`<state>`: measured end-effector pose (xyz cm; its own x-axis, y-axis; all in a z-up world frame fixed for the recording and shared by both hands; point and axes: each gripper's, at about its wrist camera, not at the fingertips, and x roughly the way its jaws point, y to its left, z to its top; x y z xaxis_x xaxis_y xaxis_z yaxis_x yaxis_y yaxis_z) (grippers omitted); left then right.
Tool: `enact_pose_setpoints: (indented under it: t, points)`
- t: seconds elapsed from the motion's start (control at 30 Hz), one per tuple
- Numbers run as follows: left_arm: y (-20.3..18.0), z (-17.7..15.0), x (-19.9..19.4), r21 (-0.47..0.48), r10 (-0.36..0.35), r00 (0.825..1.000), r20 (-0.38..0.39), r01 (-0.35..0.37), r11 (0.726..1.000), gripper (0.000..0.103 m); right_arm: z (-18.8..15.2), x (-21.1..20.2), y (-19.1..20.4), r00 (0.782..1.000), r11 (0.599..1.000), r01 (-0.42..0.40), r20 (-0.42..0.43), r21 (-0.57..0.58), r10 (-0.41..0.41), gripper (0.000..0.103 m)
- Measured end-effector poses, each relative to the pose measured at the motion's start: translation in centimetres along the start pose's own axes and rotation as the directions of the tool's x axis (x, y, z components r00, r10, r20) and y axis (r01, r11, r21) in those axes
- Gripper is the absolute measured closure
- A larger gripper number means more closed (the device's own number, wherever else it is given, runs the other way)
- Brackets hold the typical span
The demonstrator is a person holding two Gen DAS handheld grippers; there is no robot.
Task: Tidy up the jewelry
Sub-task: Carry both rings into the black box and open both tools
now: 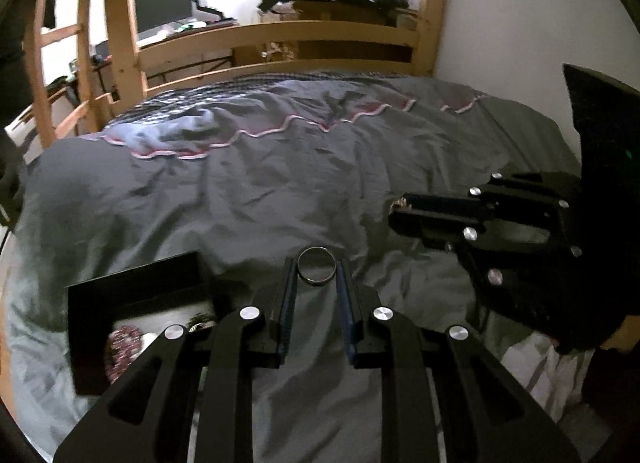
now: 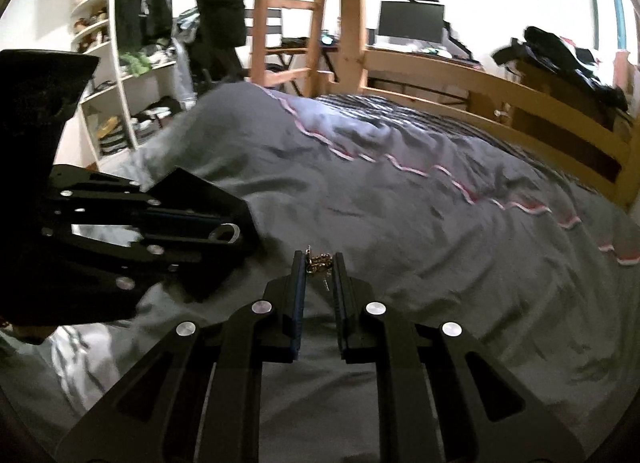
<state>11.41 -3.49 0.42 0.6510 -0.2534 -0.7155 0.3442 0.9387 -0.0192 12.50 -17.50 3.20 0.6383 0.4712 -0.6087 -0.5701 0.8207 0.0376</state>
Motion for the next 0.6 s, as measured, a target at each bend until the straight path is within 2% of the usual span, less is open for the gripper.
enact_pose_setpoints:
  t: [0.23,0.33,0.5,0.6]
  points:
    - [4.0,-1.6,-2.9,-0.061,0.094,0.996,0.005,-0.094,0.994,0.083,1.4,1.3,5.4,0.997,0.995,-0.074,-0.005,-0.07,0.074,0.089]
    - [5.7,-2.3,-3.7,-0.077,0.13,0.991,0.002,-0.13,0.989,0.083,1.8,2.0,6.8,0.995,0.992,-0.103,-0.001,-0.066,0.104,0.089]
    - [9.5,-3.6,-4.9,-0.149,0.191,0.981,-0.012,-0.191,0.97,0.083,2.1,3.3,8.8,0.994,0.991,-0.109,-0.011,-0.083,0.109,0.089]
    - [11.1,-4.3,-5.1,-0.18,0.197,0.98,-0.01,-0.195,0.964,0.083,2.0,3.9,9.7,0.995,0.992,-0.102,-0.01,-0.078,0.102,0.089]
